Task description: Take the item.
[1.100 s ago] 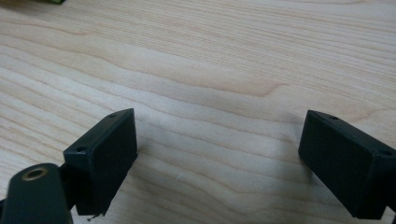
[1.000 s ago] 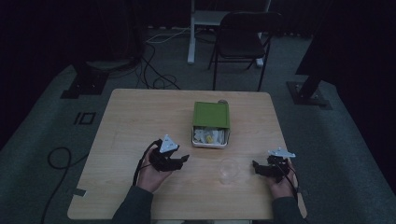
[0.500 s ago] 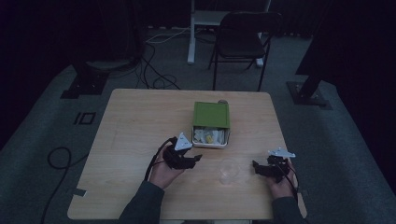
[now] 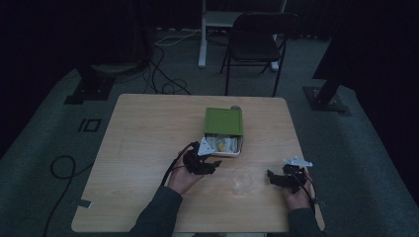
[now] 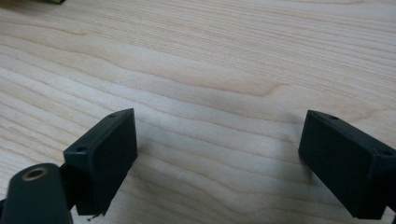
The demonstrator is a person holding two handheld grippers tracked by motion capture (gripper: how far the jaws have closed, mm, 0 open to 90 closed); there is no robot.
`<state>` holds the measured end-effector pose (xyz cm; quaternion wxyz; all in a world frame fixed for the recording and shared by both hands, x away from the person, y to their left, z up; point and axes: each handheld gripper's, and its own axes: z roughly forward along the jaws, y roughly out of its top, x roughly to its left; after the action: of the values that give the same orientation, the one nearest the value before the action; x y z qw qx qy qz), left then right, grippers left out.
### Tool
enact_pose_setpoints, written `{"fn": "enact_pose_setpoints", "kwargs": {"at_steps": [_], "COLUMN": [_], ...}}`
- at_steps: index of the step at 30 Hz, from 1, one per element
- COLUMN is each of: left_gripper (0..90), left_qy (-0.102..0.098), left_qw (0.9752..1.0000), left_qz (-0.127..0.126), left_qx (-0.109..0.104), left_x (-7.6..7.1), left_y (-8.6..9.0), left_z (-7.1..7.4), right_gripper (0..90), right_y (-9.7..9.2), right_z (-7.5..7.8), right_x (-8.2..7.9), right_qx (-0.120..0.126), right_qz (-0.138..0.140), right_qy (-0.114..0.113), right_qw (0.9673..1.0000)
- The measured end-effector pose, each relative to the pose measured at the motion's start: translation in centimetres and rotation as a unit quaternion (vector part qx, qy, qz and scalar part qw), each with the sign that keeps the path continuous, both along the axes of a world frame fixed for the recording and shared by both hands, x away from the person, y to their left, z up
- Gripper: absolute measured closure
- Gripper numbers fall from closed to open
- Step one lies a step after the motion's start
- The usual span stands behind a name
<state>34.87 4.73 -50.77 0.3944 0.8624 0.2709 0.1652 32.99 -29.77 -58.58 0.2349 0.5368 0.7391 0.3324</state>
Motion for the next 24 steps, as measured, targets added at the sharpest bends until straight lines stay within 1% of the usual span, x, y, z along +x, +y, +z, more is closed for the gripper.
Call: {"fn": "enact_pose_setpoints", "kwargs": {"at_steps": [3,6,8,12,14,16,24], "left_gripper": [49.3,49.3,49.2,47.9,46.9,45.9,43.8], "left_qy": [-0.001,0.003,0.005,0.004,0.000,0.004,0.018], "left_qw": [1.0000,1.0000,0.9999,0.9999,0.9998,0.9999,0.9997], "left_qz": [-0.004,-0.008,-0.011,-0.013,-0.013,-0.013,-0.015], "left_qx": [0.006,0.004,0.007,0.010,0.015,0.009,0.010], "left_x": [0.6,1.0,1.3,1.7,2.2,2.5,3.5], "left_y": [-0.6,-0.9,-1.4,-1.7,-2.0,-2.1,-2.5], "left_z": [-0.1,-0.1,-0.2,-0.4,-0.5,-0.6,-1.3], "right_gripper": [11.3,11.3,11.3,11.3,11.3,11.3,11.3], "right_y": [0.0,0.0,0.0,0.0,0.0,0.0,0.0], "right_z": [0.0,0.0,0.0,0.0,0.0,0.0,0.0], "right_x": [0.0,0.0,0.0,0.0,0.0,0.0,0.0], "right_qx": [0.000,0.000,0.000,0.000,0.001,0.000,0.000], "right_qz": [0.000,0.000,0.000,0.000,0.000,0.000,0.000], "right_qy": [0.000,0.000,0.000,0.000,0.000,0.000,0.000], "right_qw": [1.0000,1.0000,1.0000,1.0000,1.0000,1.0000,1.0000]}}
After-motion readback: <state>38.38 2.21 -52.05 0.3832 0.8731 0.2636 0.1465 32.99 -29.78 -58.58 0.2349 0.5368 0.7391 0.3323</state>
